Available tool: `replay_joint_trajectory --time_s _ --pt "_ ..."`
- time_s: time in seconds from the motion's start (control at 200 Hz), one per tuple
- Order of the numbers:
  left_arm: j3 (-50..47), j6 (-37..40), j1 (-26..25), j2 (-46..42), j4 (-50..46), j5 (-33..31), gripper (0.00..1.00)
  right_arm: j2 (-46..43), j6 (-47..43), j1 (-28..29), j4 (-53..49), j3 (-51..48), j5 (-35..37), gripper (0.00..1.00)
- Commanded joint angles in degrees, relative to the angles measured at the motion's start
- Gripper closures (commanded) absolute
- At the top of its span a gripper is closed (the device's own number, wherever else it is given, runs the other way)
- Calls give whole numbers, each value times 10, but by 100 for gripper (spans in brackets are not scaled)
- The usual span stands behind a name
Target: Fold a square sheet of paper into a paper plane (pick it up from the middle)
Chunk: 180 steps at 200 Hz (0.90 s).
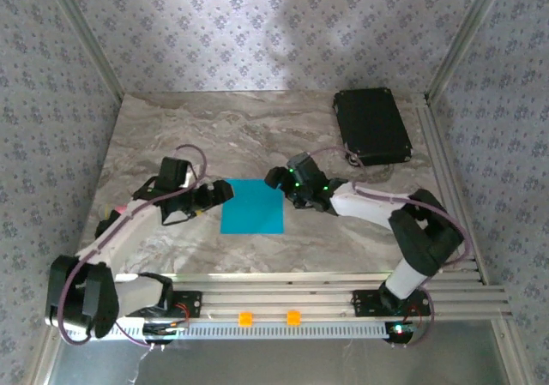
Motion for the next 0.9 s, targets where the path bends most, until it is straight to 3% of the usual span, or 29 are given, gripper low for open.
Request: replay_joint_trajectory --time_s 0.0,0.21,0.42,0.895 --pt "48 23 -40 54 -29 -55 6 -51 -41 -23 -86 -35 42 15" --pt "156 38 -110 187 -95 -126 7 -138 -76 -57 -105 -94 69 10" --pt "248 38 -149 291 -140 -160 4 -162 -96 -80 -95 -121 57 7" --pt "379 43 -183 430 -229 -198 0 -161 -147 -115 -113 -114 21 2"
